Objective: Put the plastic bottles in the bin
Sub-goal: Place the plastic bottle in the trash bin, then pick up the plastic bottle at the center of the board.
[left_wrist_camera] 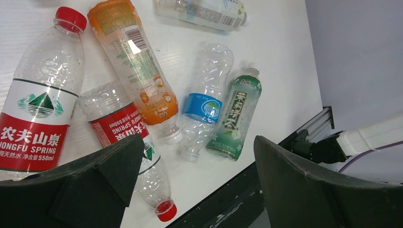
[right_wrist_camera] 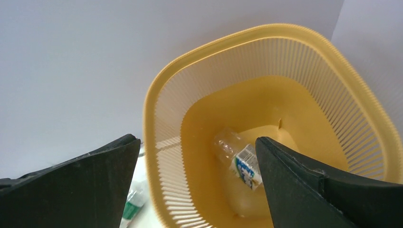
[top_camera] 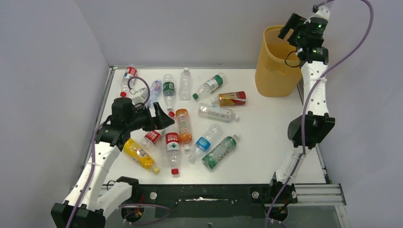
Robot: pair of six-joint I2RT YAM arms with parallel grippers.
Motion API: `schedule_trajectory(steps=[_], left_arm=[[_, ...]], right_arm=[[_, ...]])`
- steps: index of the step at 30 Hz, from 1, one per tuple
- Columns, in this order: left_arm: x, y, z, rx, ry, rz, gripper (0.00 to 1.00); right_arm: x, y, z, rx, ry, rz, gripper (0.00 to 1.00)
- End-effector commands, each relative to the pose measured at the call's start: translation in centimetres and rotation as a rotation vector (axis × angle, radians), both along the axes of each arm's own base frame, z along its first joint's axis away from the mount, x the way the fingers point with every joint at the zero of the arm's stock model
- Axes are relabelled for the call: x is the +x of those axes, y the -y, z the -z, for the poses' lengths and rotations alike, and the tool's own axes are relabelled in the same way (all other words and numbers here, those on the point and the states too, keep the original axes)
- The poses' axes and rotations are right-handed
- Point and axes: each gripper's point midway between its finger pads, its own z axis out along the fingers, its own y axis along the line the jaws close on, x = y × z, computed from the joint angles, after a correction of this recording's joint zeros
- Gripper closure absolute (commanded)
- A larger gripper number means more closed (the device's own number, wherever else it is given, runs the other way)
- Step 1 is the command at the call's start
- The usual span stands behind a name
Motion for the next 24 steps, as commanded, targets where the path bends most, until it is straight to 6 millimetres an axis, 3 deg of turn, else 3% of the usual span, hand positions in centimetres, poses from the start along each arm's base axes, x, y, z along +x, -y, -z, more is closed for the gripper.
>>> schedule_trajectory(steps=[1, 5, 8, 11, 13, 20, 24], left_arm=[[1.2, 0.1, -3.1, -0.022, 0.061, -0.013, 0.13], [1.7, -1.1, -3.0, -0.040, 0.000, -0.086, 0.13], [1.9, -2.2, -3.0, -0.041, -0.016, -0.125, 0.13], [2.0, -3.0, -3.1, -0.029, -0.015, -0.158, 0.13], [2.2, -2.8, -3.2, -0.054, -0.025, -0.162, 0.13], [1.9, -1.5, -2.3, -0.189, -0.048, -0.099, 0.13], [1.5, -0.9, -3.3, -0.205, 0.017, -0.060, 0.13]], right_arm=[[-4.9, -5.0, -6.5, -0.096, 0.091, -0.036, 0.02], [-8.8, -8.8, -4.8, -0.111, 0.026, -0.074, 0.02], [-11.4, -11.1, -1.6, -0.108, -0.051, -0.100, 0.02], [-14.7, -13.0, 0.1, -0.102, -0.097, -0.133, 0.02], [-16.5, -14.1, 2.2, -0.102, -0.148, -0.161, 0.02], [-22.9, -17.9, 11.2, 0.015, -0.364, -0.260, 0.02], [-27.6, -19.9, 17.2, 0.137, -0.512, -0.289, 0.02]])
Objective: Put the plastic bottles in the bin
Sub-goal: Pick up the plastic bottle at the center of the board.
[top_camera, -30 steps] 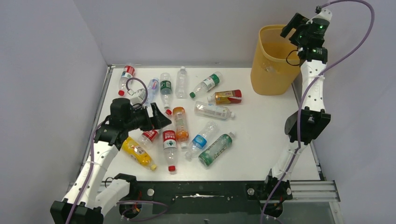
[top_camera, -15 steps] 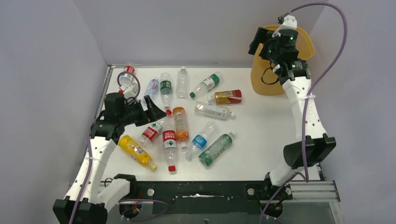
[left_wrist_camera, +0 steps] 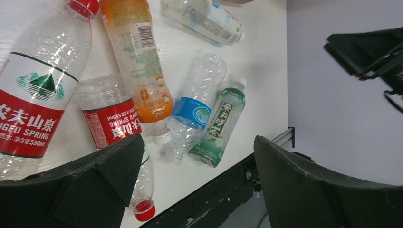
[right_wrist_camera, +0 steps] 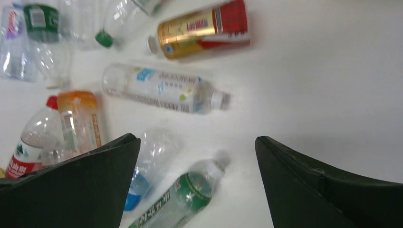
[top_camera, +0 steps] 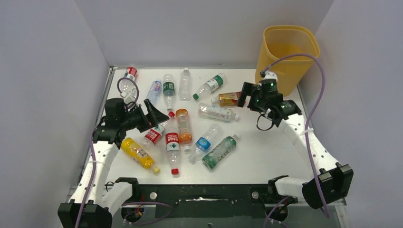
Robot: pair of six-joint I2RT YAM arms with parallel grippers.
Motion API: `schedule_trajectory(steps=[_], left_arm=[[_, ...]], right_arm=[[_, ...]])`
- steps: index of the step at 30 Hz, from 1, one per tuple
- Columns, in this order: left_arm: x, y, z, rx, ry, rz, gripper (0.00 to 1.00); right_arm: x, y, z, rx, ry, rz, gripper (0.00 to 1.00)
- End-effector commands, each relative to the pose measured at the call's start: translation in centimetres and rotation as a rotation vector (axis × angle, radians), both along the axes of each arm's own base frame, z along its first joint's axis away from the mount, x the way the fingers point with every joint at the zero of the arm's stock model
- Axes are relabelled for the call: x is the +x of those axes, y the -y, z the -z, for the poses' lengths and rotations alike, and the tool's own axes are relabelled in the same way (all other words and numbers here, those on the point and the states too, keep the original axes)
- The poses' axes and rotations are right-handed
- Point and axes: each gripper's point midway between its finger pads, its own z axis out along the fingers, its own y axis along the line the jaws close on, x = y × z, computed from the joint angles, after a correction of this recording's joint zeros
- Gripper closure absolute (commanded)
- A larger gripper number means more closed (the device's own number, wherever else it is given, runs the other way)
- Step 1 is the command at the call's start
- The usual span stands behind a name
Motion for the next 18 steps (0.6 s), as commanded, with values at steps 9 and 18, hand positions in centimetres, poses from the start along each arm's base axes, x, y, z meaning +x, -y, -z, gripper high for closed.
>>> schedule_trajectory(steps=[9, 18], left_arm=[[0.0, 3.4, -0.8, -0.027, 0.092, 0.085, 0.13], [-1.3, 9.5, 1.8, 0.106, 0.057, 0.187, 0.13]], right_arm=[[-9.6, -5.2, 8.4, 0.284, -0.248, -0.012, 0.02], [-12.7, -8.8, 12.0, 0.349, -0.348, -0.061, 0.02]])
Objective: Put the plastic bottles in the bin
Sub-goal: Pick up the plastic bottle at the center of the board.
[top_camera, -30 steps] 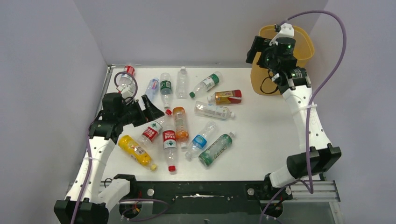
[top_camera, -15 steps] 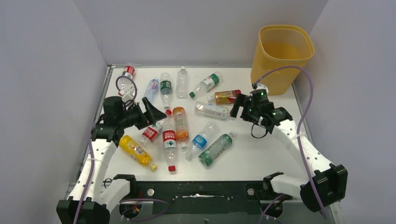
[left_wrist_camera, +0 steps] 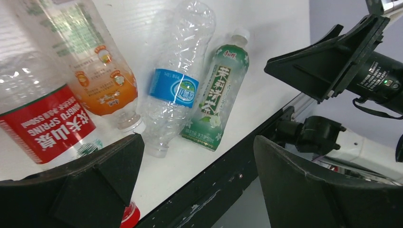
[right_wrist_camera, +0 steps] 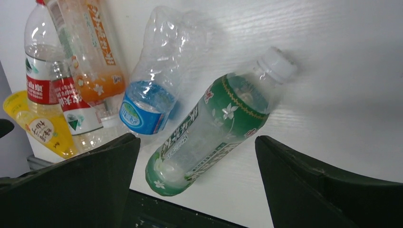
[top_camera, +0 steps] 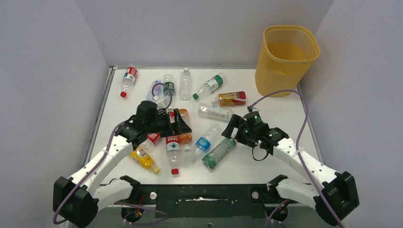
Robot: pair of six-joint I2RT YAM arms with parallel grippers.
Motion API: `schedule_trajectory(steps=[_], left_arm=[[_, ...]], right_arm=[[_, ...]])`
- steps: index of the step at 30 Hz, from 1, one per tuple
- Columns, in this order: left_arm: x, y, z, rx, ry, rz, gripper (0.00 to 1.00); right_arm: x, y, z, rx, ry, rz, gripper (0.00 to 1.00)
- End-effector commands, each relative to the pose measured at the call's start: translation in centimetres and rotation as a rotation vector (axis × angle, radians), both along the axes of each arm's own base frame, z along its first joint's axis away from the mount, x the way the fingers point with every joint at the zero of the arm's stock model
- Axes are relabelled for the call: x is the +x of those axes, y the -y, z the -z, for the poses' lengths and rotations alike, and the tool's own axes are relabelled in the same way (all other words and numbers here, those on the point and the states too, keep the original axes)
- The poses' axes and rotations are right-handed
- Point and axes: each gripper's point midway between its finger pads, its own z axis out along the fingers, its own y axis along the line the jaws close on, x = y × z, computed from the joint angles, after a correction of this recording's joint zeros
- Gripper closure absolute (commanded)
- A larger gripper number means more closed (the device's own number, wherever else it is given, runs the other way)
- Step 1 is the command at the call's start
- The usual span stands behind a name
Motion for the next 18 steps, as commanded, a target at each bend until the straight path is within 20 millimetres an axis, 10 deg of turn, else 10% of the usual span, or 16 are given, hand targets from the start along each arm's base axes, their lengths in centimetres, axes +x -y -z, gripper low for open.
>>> schedule_trajectory(steps=[1, 18], left_arm=[[1.2, 1.9, -1.0, 0.037, 0.084, -0.016, 0.13], [-0.2, 2.2, 0.5, 0.108, 0.073, 0.026, 0.13]], right_arm=[[-0.6, -3.1, -0.1, 0.092, 0.002, -0.007, 0.02], [-0.9, -6.2, 4.3, 0.091, -0.092, 0.004, 0.02]])
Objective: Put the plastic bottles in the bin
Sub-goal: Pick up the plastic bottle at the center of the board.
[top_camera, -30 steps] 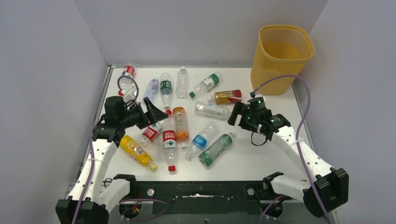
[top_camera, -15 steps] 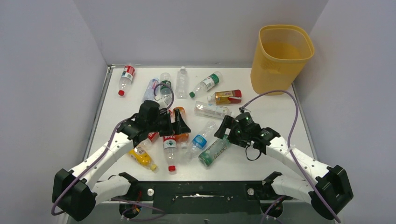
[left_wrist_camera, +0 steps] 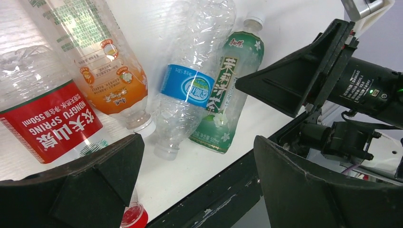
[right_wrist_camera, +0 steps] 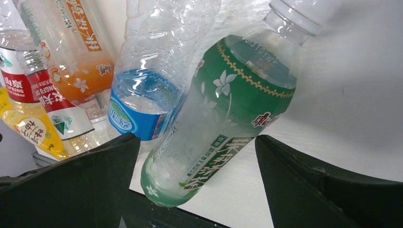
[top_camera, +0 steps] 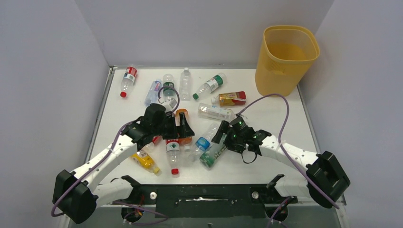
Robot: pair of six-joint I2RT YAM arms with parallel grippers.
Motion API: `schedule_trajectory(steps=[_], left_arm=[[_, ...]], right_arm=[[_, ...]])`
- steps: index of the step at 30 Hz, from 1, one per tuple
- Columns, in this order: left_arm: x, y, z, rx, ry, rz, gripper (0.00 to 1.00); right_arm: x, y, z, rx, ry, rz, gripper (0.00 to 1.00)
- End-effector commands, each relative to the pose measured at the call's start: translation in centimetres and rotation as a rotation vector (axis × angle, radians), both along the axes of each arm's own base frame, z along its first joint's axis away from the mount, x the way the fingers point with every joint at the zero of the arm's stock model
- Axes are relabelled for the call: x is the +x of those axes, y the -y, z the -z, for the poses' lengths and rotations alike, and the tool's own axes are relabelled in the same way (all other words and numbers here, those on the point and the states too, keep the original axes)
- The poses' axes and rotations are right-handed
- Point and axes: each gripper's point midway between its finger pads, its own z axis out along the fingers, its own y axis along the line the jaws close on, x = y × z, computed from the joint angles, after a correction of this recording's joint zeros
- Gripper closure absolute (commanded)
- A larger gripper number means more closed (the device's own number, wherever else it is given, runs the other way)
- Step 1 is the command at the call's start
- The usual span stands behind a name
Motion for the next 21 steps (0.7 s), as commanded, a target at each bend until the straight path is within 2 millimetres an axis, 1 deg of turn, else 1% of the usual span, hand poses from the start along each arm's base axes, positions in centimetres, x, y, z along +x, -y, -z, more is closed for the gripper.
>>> schedule_trajectory(steps=[1, 4, 8, 11, 16, 19, 21], left_arm=[[0.7, 0.3, -2.4, -0.024, 0.074, 0.006, 0.13], [0.6, 0.3, -3.0, -0.030, 0.082, 0.008, 0.13], [0.3, 0.1, -2.6, -0.029, 0.078, 0.008, 0.13], [0.0, 0.1, -2.2, -0.030, 0.070, 0.011, 0.13], [0.1, 0.1, -2.4, -0.040, 0.074, 0.008, 0.13], [0.1, 0.1, -2.3, -0.037, 0.077, 0.007, 0.13], [0.1, 0.1, -2.1, -0.031, 0.074, 0.008, 0.13]], right_arm=[[1.5, -1.7, -0.7, 0.064, 0.042, 0.020, 0.02], [1.7, -2.3, -1.3, 0.093, 0.051, 0.006, 0.02], [1.7, -2.9, -1.6, 0.123, 0.055, -0.012, 0.02], [1.7, -3.4, -1.4, 0.151, 0.029, -0.024, 0.02], [1.8, -4.0, -0.6, 0.158, -0.017, -0.026, 0.02], [2.4, -4.0, -0.4, 0.150, -0.018, -0.022, 0.00], [3.1, -3.9, -0.2, 0.138, -0.020, -0.018, 0.02]])
